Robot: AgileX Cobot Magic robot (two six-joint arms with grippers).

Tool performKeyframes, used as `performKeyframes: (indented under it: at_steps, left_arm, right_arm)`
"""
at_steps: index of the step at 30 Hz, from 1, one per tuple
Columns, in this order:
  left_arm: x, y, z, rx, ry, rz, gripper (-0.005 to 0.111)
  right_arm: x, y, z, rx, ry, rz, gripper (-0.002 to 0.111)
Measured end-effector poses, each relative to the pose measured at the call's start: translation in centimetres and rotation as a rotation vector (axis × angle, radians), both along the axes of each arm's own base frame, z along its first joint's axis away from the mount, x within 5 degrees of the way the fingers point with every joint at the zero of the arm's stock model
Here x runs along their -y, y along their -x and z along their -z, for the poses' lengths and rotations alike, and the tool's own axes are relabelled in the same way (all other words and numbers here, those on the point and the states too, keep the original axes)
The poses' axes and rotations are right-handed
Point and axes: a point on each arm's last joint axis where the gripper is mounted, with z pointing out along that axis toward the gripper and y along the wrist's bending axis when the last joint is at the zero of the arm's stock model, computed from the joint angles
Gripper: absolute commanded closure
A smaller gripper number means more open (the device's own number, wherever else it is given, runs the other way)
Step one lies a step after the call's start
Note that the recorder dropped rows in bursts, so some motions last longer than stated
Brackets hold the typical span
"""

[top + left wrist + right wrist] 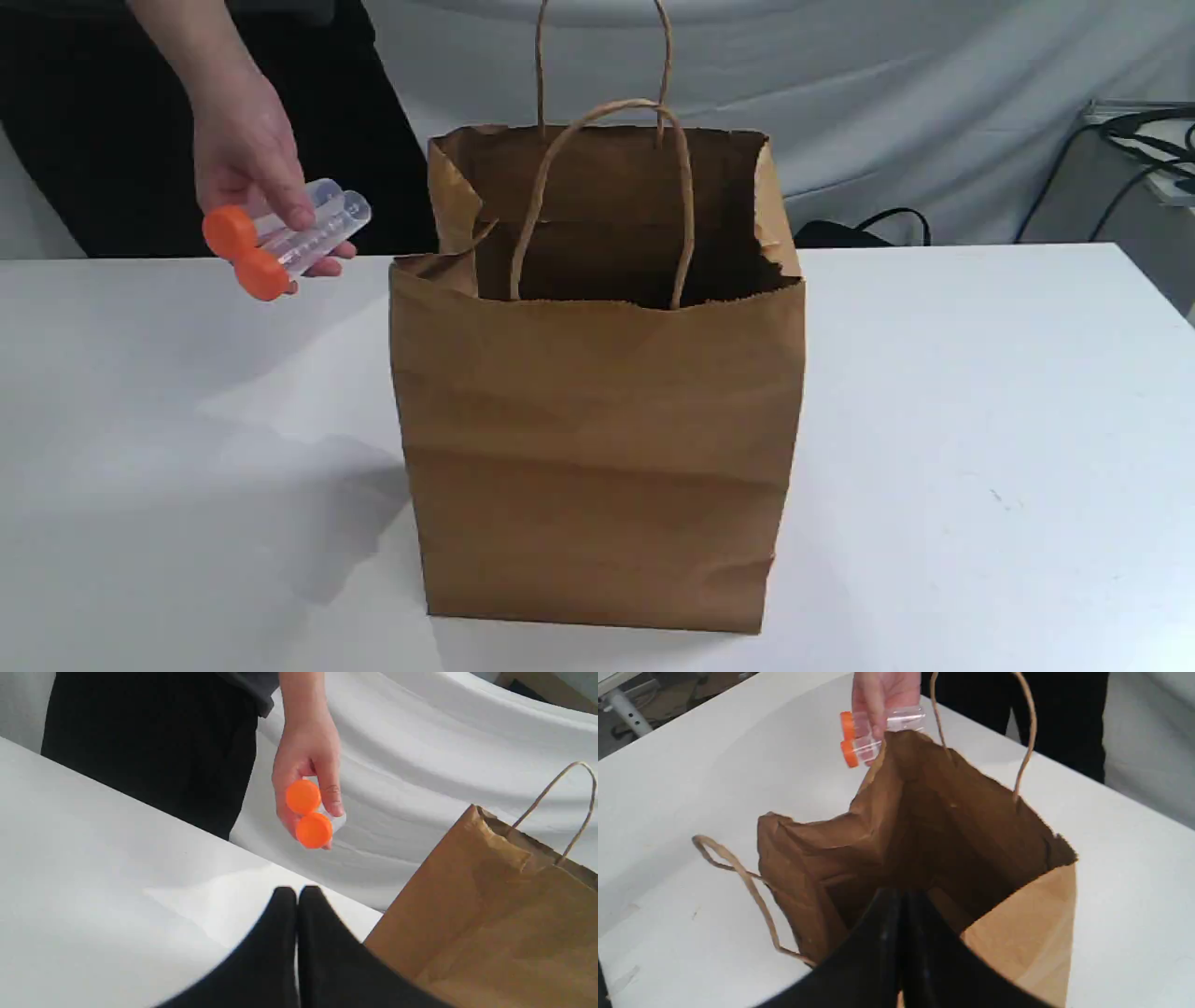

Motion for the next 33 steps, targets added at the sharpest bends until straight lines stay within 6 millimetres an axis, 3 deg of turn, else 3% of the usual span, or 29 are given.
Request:
performKeyframes:
  at_steps: [7, 14, 19, 29, 33]
  left_arm:
    - [-0.2, 0.0, -0.3, 0.031, 0.002, -0.019, 0.107]
    - [-0.2, 0.0, -0.3, 0.035, 0.0, -0.021, 0.107]
    - [-0.2, 0.0, -0.3, 0.035, 0.0, -0.021, 0.107]
    - [-0.2, 0.0, -0.3, 0.035, 0.0, -0.021, 0.107]
    - [-0.2, 0.0, -0.3, 0.035, 0.0, -0.021, 0.107]
  right_arm:
    - [-4.4, -0.4, 1.8, -0.037, 0.034, -0.161, 0.104]
    - [-6.4, -0.1, 2.6, -0.042, 0.078, -0.23, 0.069]
    - [-6.9, 0.1, 2.7, -0.04, 0.087, -0.251, 0.053]
    - [-7.2, -0.2, 2.7, -0.024, 0.083, -0.234, 0.051]
    - [-7.4, -1.2, 3.8, -0.048, 0.085, -0.222, 0.051]
